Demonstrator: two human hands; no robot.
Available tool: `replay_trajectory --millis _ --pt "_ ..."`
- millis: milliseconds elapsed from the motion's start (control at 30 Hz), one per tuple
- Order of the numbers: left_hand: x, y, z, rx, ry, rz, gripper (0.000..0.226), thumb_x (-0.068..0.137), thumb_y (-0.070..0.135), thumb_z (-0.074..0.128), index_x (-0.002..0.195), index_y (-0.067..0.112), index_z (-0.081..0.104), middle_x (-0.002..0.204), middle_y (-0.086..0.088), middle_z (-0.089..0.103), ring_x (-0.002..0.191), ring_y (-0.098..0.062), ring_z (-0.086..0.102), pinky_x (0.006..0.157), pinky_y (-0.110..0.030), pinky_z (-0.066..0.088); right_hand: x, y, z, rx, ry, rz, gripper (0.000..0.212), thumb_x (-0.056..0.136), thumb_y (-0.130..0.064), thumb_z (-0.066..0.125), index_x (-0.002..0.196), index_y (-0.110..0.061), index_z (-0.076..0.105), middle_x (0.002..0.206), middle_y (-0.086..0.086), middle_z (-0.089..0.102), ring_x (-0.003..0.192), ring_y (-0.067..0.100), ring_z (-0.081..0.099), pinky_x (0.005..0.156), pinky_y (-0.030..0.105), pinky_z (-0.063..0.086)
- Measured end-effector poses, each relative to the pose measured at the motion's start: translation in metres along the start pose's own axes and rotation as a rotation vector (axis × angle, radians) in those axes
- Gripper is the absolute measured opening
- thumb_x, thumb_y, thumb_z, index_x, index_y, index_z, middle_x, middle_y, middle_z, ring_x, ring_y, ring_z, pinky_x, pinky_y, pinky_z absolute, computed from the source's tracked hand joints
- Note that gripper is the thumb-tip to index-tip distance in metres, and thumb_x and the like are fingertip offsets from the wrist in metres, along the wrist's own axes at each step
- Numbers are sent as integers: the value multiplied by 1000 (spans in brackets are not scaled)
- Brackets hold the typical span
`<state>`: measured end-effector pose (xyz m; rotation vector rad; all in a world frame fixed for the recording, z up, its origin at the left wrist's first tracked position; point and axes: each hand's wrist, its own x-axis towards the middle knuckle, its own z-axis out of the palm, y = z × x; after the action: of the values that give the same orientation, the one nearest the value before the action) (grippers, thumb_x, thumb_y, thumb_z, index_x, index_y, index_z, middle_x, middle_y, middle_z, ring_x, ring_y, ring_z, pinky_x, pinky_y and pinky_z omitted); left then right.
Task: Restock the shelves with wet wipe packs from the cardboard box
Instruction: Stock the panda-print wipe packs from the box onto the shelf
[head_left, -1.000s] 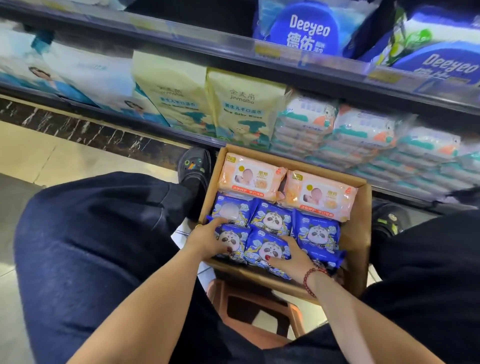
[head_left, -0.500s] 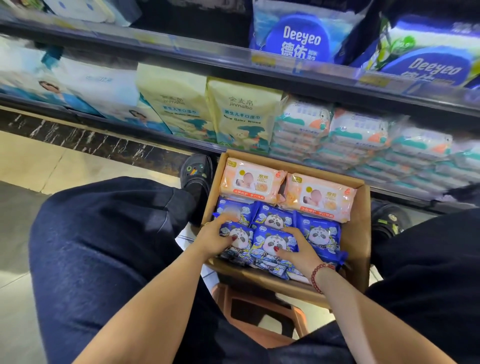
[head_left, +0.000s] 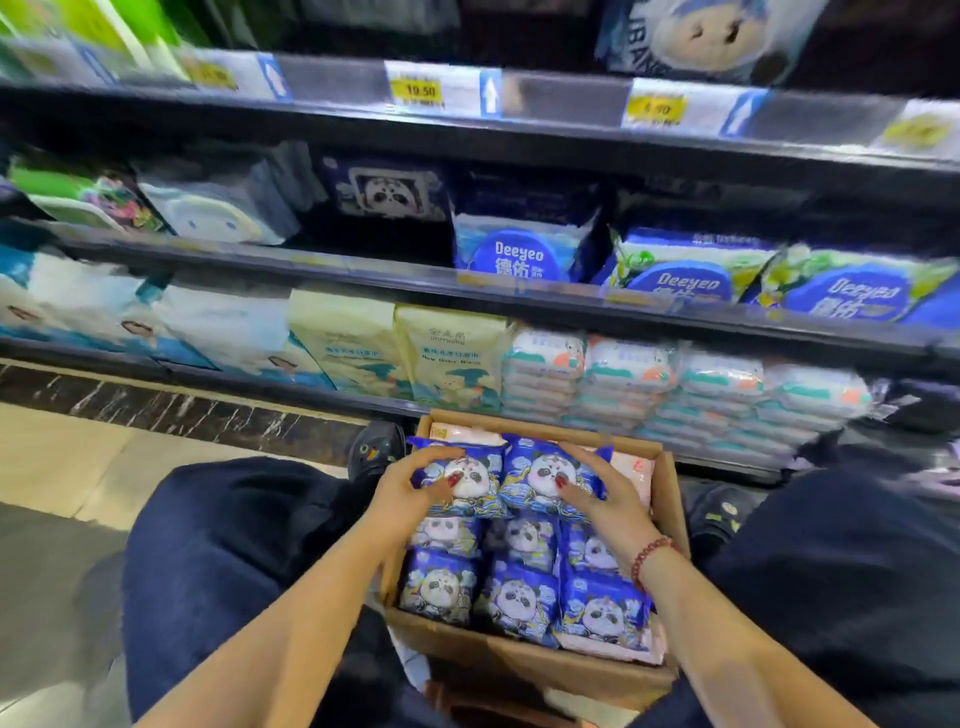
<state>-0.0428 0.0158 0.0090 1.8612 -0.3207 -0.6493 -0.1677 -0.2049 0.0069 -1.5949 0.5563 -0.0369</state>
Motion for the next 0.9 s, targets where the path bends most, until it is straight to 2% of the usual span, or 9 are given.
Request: replay_trajectory --millis 67,133,267,367,533,667,733,900 --pt "5 34 -8 -41 6 82 38 89 -2 62 103 33 68 116 14 65 113 -9 59 84 -15 50 1 -35 -13 -21 24 -92 44 89 -3 62 120 -33 56 125 -21 51 116 -9 44 83 -2 38" --pt "9 73 -17 -66 16 182 37 88 -3 63 105 30 68 108 21 69 108 -5 62 87 -24 52 1 -72 -26 -62 48 -205 44 88 -4 64 122 -30 57 125 -23 52 116 -10 45 81 -5 35" --pt "12 157 -28 -55 59 390 33 87 0 65 104 29 67 99 30 68 93 10 62 75 -9 48 -3 -147 -55 -144 106 -433 46 86 -4 66 123 -30 58 129 -19 55 117 -18 45 97 5 36" --pt "12 215 -38 -85 95 523 31 86 1 67 101 28 68 96 30 69 88 7 63 71 -9 49 -13 -205 -74 -163 135 -575 47 86 -6 66 124 -33 58 130 -20 56 123 -7 47 103 11 36" --pt "2 299 -49 -161 99 710 33 84 -1 67 101 27 70 97 18 72 89 2 66 73 -11 49 -36 -286 -99 -98 231 -743 46 84 -1 66 118 -32 62 124 -11 63 116 6 57 100 22 44" --pt "-7 349 -55 -228 73 817 37 83 0 68 96 33 73 107 6 71 96 -8 68 73 -16 52 -51 -337 -115 -64 248 -841 46 84 -1 66 116 -33 64 111 -16 68 101 2 63 91 18 49" --pt "-10 368 -58 -249 68 858 38 81 -1 69 92 36 75 108 5 71 97 -9 68 73 -17 53 -56 -359 -120 -68 253 -886 45 84 -1 66 114 -35 64 113 -13 68 101 3 64 89 18 51" --pt "-11 406 -58 -351 68 875 29 79 1 70 99 21 71 109 3 70 99 -15 69 73 -22 56 -58 -395 -125 -28 235 -922 43 86 -4 66 117 -33 65 121 -6 65 107 9 64 84 25 55"
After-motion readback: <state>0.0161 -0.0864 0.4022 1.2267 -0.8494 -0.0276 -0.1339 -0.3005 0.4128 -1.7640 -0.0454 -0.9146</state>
